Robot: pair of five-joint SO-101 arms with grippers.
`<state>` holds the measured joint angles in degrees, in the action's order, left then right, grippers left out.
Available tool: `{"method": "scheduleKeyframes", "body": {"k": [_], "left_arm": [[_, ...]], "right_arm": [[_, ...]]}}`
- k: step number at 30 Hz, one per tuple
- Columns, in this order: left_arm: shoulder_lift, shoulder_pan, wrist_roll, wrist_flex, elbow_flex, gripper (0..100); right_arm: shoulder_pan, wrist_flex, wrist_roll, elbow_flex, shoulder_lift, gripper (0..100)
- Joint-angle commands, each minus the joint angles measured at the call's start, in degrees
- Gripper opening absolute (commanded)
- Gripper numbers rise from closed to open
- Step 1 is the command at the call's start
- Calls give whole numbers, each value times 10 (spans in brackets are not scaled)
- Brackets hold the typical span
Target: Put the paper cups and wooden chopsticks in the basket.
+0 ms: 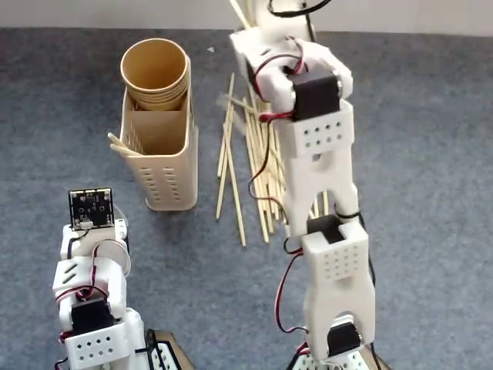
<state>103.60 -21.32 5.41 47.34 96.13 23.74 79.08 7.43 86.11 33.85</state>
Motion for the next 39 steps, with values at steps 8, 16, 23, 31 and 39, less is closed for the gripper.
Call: {"method": "scheduleKeyframes", "body": {"k": [8, 16, 23, 31, 39], "left_arm": [[6, 23, 7, -8, 9, 106], [6, 23, 7, -8, 9, 105], [6, 23, 7, -8, 9, 105], [6, 22, 7, -8, 9, 106], [6, 21, 7, -8, 9, 107]], "right_arm": [[90, 15, -62, 160, -17, 4], [165, 12, -66, 165, -33, 4], [194, 25, -90, 166, -42, 4], [194, -6, -132, 166, 21, 5], [224, -33, -65, 167, 35, 5]]}}
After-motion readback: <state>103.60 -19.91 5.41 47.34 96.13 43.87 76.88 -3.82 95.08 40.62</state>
